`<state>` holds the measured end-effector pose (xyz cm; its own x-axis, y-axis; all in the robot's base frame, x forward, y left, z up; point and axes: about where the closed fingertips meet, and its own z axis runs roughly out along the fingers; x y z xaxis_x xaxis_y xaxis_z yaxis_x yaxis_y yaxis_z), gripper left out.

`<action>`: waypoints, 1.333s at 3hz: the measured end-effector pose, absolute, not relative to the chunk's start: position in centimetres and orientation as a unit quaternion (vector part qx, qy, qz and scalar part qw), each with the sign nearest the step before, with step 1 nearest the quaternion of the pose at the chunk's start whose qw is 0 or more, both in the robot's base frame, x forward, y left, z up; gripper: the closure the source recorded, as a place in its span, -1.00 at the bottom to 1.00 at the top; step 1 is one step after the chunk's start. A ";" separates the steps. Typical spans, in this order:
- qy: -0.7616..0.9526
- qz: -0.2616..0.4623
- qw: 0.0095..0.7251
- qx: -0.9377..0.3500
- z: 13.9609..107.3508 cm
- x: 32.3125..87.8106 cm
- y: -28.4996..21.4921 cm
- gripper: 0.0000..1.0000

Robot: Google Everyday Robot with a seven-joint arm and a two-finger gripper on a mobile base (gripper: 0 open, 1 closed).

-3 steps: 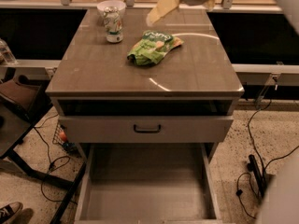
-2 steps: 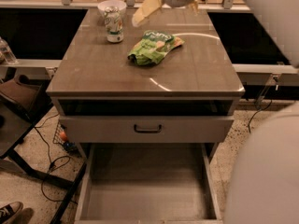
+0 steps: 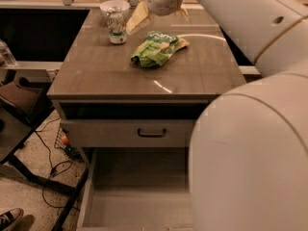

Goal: Pick green rice chip bag

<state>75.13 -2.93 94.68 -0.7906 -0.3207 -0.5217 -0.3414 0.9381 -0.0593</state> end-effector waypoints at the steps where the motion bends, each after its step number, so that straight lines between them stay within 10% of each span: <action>1: 0.954 -0.002 0.257 -0.155 90.8 77.9 -3.7 -1.00; 3: 0.962 -0.001 0.238 -0.134 86.1 79.7 -5.1 -1.00; 4: 0.963 0.029 0.231 -0.133 84.1 79.4 -4.0 -0.48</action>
Offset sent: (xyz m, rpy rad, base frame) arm 0.0550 -0.0329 -0.0828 -0.0530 0.0670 -0.1268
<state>79.44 -3.97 84.14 -0.8575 -0.2438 -0.4530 -0.2704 0.9627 -0.0063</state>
